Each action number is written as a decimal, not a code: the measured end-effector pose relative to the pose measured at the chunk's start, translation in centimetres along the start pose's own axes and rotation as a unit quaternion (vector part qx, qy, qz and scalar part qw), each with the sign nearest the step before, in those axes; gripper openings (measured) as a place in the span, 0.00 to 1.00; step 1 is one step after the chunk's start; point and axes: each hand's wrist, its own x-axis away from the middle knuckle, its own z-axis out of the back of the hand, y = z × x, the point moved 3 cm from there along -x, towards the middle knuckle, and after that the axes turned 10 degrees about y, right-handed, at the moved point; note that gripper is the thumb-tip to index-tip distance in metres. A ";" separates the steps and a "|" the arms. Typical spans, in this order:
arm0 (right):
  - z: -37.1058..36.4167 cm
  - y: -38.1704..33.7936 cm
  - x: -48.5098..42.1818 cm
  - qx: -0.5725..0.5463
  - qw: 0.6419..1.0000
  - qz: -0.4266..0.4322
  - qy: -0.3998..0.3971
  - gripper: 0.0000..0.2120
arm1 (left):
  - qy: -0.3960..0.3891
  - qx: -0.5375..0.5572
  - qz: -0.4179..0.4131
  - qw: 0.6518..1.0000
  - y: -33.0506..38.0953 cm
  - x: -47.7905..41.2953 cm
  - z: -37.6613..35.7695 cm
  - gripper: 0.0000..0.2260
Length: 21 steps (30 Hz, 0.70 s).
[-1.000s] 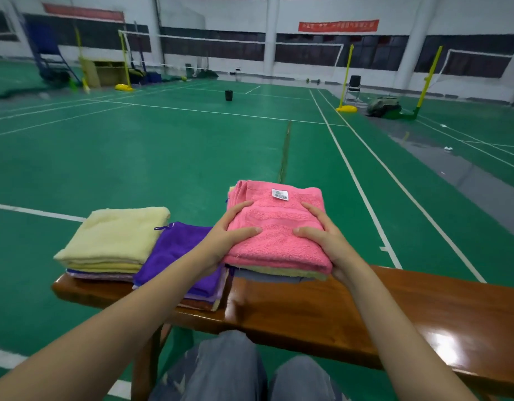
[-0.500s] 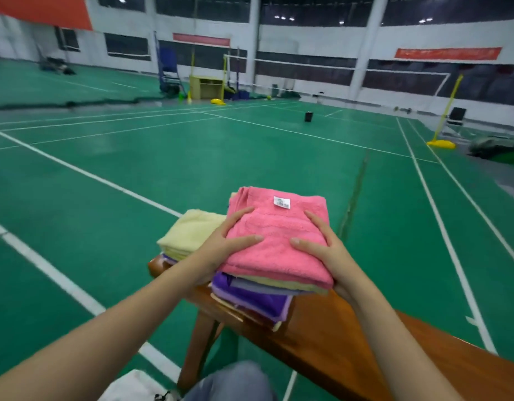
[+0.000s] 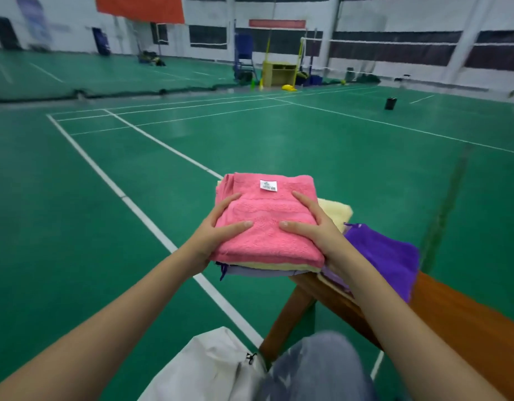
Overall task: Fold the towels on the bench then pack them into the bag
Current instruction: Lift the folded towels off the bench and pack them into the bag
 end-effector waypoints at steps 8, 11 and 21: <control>-6.3 4.7 -0.3 0.012 0.996 -0.059 -0.063 0.35 | 0.055 0.011 0.026 0.998 -3.7 1.9 6.5 0.37; -7.6 6.8 0.1 0.039 0.993 -0.081 -0.080 0.35 | 0.073 0.021 0.043 0.996 -6.0 2.9 8.1 0.35; -11.2 15.6 1.3 0.072 0.976 -0.162 -0.124 0.34 | 0.148 0.056 0.096 0.983 -15.0 5.8 12.5 0.32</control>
